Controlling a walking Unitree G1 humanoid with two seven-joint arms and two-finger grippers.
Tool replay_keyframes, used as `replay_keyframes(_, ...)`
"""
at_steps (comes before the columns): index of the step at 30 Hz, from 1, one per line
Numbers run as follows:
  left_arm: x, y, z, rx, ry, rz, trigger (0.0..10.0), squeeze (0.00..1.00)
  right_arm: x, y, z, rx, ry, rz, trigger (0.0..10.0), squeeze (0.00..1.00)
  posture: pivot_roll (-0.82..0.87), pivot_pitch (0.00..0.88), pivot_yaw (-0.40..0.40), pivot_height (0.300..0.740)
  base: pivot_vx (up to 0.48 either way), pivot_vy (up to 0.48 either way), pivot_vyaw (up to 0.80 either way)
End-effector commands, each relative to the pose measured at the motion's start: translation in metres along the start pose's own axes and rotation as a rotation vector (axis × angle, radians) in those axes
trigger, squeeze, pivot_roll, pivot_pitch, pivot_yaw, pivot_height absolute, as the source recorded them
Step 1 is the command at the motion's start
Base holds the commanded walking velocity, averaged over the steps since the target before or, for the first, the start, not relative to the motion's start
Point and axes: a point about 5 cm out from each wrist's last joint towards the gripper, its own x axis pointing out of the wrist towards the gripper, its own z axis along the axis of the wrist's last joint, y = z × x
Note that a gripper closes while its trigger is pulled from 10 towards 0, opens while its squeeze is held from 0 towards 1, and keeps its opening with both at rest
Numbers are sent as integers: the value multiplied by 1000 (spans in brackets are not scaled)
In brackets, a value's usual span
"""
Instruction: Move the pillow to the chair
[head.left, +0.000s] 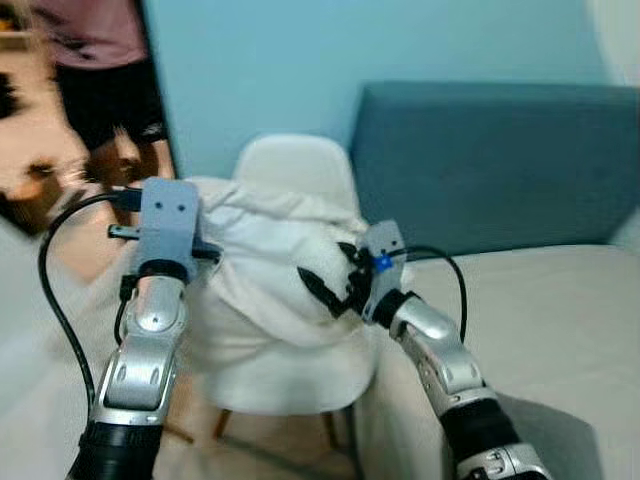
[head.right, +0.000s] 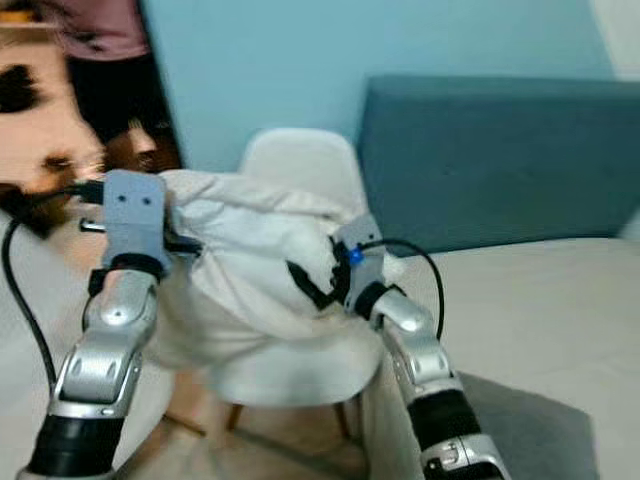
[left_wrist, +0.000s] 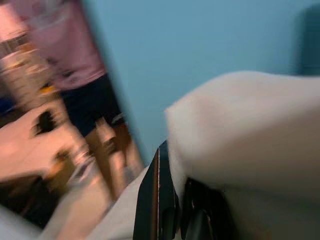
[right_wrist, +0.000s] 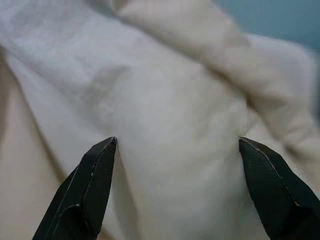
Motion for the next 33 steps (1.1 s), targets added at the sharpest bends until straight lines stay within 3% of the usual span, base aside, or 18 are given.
replay_keyframes(1, 2, 8, 13, 6, -80, 33, 10000, 0, 3, 5, 1, 25, -9, 18, 10000, 0, 87, 0, -46, 740, 480, 0, 0)
replay_keyframes(9, 2, 4, 14, -3, -80, 28, 10000, 0, 1, 11, -1, 25, -10, 75, 10000, 0, 85, 0, -41, 740, 480, 0, 0)
replay_keyframes(15, 0, -3, 6, -10, -36, 18, 10000, 0, -2, 18, -1, 2, -5, 144, 10000, 0, 83, 0, -37, 740, 66, 0, 800)
replay_keyframes(20, -3, -12, 3, -10, -18, -41, 10000, 0, 0, 11, -12, -6, 85, 70, 10000, 0, 83, 0, -39, 740, 0, 0, 0)
replay_keyframes(26, -4, -24, 2, 13, -6, -105, 10000, 0, -1, 1, -20, -22, 166, 4, 10000, 0, 82, 0, -40, 740, 0, -472, 0)
replay_keyframes(33, -7, -34, -1, -4, 1, -156, 10000, 0, -4, -7, -29, -47, 245, -46, 10000, 0, 79, 0, -40, 740, 0, 0, 0)
